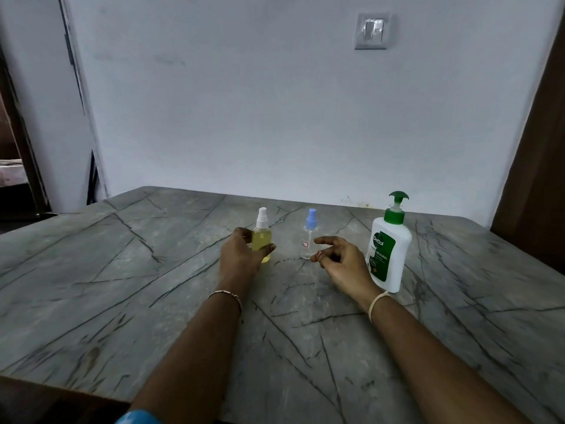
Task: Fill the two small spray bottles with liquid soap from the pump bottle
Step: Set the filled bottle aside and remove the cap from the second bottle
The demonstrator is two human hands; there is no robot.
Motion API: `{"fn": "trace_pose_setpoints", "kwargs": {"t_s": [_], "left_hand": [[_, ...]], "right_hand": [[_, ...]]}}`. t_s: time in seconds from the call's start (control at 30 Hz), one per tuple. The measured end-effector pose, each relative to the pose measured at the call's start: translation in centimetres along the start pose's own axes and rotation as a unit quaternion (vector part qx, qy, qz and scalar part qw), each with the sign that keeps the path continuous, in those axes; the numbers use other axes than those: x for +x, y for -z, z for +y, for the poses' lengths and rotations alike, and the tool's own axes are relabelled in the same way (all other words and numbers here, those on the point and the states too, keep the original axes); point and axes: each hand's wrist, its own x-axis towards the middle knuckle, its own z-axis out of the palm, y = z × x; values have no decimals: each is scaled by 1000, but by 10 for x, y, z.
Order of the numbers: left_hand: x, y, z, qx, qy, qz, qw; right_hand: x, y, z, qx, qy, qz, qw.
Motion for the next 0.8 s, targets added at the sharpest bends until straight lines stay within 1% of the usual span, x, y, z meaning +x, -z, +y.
{"fn": "trace_pose_setpoints", "kwargs": {"t_s": [0.1, 0.3, 0.4, 0.53, 0.6, 0.7, 0.8], "left_hand": [[0, -1, 0, 1, 2, -2, 1000], [-2, 1, 3, 3, 1, -6, 1000], [-3, 2, 4, 1, 7, -17, 1000], [-5, 1, 3, 6, 7, -29, 1000], [-6, 1, 5, 16, 3, -28, 999], [-7, 0, 7, 47, -17, -29, 998], [-10, -1, 8, 83, -35, -35, 995]], "right_hand": [[2, 0, 1, 0, -1, 1, 1000], [9, 5, -4, 33, -10, 21, 999], [14, 10, -9, 1, -5, 20, 1000], [24, 11, -15, -101, -24, -21, 994], [30, 7, -16, -128, -38, -40, 990], [38, -2, -16, -119, -55, -52, 990], [44, -15, -16, -88, -60, -42, 993]]}}
